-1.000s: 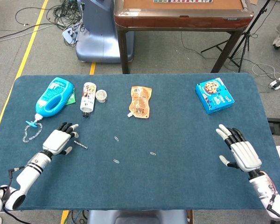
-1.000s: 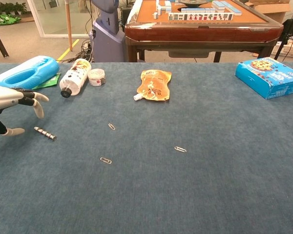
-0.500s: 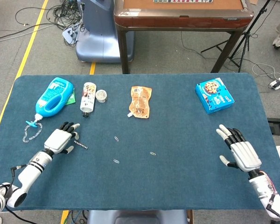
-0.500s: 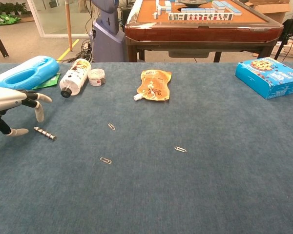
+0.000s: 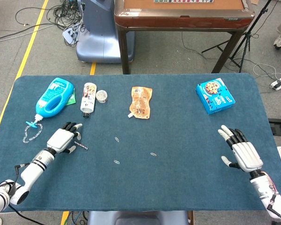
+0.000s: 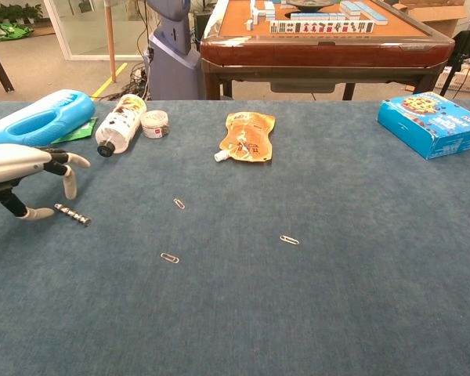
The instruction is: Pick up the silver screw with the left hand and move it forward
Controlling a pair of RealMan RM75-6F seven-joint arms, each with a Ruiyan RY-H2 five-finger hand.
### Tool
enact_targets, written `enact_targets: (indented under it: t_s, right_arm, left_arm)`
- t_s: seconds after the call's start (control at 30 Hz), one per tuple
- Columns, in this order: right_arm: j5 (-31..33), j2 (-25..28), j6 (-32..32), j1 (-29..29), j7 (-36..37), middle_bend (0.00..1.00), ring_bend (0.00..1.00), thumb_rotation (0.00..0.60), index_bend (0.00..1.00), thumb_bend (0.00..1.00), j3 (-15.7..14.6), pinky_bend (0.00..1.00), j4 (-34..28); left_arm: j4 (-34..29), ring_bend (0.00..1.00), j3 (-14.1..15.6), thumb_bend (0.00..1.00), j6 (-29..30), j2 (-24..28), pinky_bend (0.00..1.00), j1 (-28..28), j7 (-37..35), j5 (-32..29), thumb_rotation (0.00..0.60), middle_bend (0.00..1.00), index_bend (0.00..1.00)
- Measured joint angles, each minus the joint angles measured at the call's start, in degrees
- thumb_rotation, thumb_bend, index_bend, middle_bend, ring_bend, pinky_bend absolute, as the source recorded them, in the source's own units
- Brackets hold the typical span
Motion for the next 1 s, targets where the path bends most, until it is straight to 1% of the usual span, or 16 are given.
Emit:
enact_targets:
  t_s: [0.27,0.77,1.0]
  right_arm:
    - [0.3,-0.1,-0.3,0.0,-0.2,0.0,0.0,0.6,0.0,0.3,0.1,0.0,0.2]
    - [0.6,-0.4,-0.6,-0.1,-0.8,0.0,0.0,0.6,0.0,0.3,0.1,0.0,0.6]
    - [0.7,-0.6,-0.6,-0.1,-0.8,0.0,0.0,0.6,0.0,0.31,0.2,0.0,0.9]
  left_arm:
    - [2.8,0.0,0.6,0.36,0.2,-1.4,0.0,-0.5,-2.5,0.8,0.6,0.0,0.43]
    - [6.1,0.0,1.5,0.37,0.3,-2.7,0.0,-1.2,-6.0,1.6,0.6,0.0,0.49]
    - [7.3,0.0,1.8,0.37,0.2,-3.2,0.0,-1.4,-7.1,1.8,0.6,0.0,0.5]
